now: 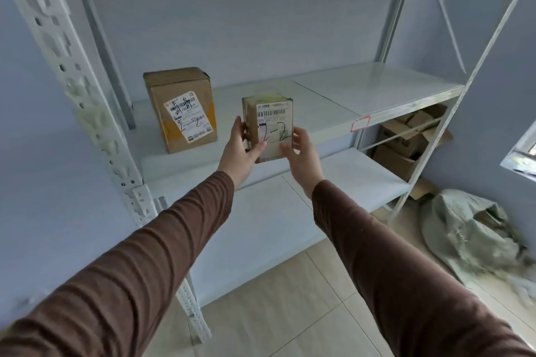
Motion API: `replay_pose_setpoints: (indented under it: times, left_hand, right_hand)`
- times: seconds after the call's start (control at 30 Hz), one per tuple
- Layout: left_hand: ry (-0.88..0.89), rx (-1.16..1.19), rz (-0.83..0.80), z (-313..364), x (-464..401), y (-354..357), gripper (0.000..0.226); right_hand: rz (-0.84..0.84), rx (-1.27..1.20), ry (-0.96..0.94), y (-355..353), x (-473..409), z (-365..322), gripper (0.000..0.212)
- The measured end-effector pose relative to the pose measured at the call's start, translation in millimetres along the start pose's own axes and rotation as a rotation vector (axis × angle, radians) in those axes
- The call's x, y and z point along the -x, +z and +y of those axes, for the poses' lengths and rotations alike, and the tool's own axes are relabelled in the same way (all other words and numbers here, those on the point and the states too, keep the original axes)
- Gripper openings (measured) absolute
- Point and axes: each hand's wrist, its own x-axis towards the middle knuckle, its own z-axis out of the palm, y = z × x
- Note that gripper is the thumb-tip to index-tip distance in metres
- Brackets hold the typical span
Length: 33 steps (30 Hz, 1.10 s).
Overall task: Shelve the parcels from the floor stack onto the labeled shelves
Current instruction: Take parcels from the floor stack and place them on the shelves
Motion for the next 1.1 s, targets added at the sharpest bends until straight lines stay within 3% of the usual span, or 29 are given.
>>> replay_pose_setpoints:
  times: [0.1, 0.67, 0.77, 0.97, 1.1]
  left_hand:
    - [-0.039, -0.04, -0.012, -29, -26, -3, 0.067]
    - [-0.1, -0.157, 0.084, -68, -118, 3, 0.071]
    - [-0.116, -0.181, 0.101, -70, -122, 2, 0.076]
    - [-0.119, -0.268, 0.144, -71, -120, 3, 0.096]
    - [-0.078, -0.256, 0.162, -70, -127, 8, 0.083]
  right_hand:
    - [-0.002, 0.059, 0.011, 13, -24, 15, 0.037]
    - [-0.161, 0.361, -0.026, 43, -141, 55, 0.018]
    - [-0.185, 0.37, -0.062, 42, -151, 59, 0.022]
    - [-0.234, 0.342, -0.126, 34, -159, 62, 0.063]
    - [-0.297, 0.319, -0.085, 38, -167, 57, 0.043]
